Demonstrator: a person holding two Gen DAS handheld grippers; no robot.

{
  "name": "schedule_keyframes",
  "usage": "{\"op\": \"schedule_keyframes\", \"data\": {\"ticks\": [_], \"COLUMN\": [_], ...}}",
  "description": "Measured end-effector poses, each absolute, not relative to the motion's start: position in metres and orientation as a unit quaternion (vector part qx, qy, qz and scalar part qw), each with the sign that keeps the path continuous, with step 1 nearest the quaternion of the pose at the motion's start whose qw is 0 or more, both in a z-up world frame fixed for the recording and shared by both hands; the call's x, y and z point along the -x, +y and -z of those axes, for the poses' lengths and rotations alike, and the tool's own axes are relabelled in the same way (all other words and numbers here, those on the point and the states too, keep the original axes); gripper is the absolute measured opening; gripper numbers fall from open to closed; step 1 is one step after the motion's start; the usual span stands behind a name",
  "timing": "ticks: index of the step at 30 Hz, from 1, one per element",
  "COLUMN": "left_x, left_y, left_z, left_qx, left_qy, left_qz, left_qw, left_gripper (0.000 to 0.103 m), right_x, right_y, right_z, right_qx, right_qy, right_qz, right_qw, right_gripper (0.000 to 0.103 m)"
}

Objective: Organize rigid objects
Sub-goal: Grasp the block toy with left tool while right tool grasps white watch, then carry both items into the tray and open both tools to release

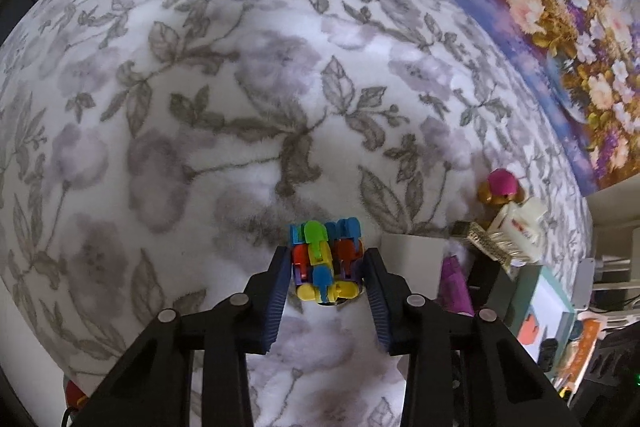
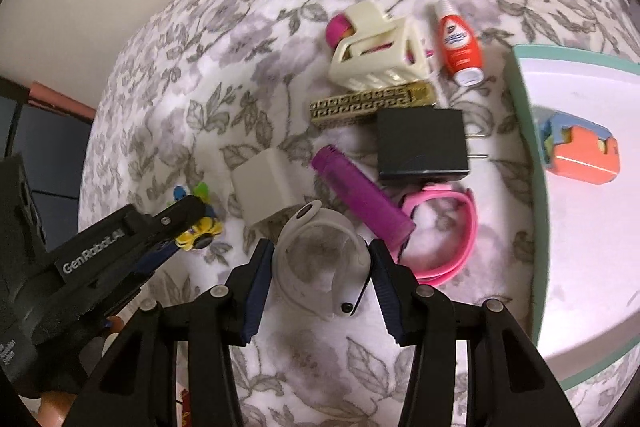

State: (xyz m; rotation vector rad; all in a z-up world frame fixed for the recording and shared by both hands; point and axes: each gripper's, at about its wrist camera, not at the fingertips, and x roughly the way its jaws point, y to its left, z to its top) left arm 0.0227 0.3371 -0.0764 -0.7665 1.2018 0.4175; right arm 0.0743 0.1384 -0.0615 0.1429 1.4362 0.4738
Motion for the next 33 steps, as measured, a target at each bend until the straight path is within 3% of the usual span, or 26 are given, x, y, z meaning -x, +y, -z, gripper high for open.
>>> {"op": "schedule_keyframes", "data": {"ticks": [16,33], "left_x": [-0.031,-0.063], "left_y": [0.288,0.164], "left_z": [0.011,0.003], "left_qx": [0.299,0.197], "left_qy": [0.501,0.538], "left_qz": [-0.168,-0.087], "left_qw": [0.795,0.815], "left_gripper": [0.040,0.040], "right_x": [-0.109,-0.129], "right_y": [0.040,-0.106], "right_z": [0.018,0.027], "right_qx": [-0.121,-0.123], "right_qy": [0.612,0.606], "right_qz": [-0.129,0.056], "right_qw": [0.771,0.784], "right_gripper": [0.050,0.050]}}
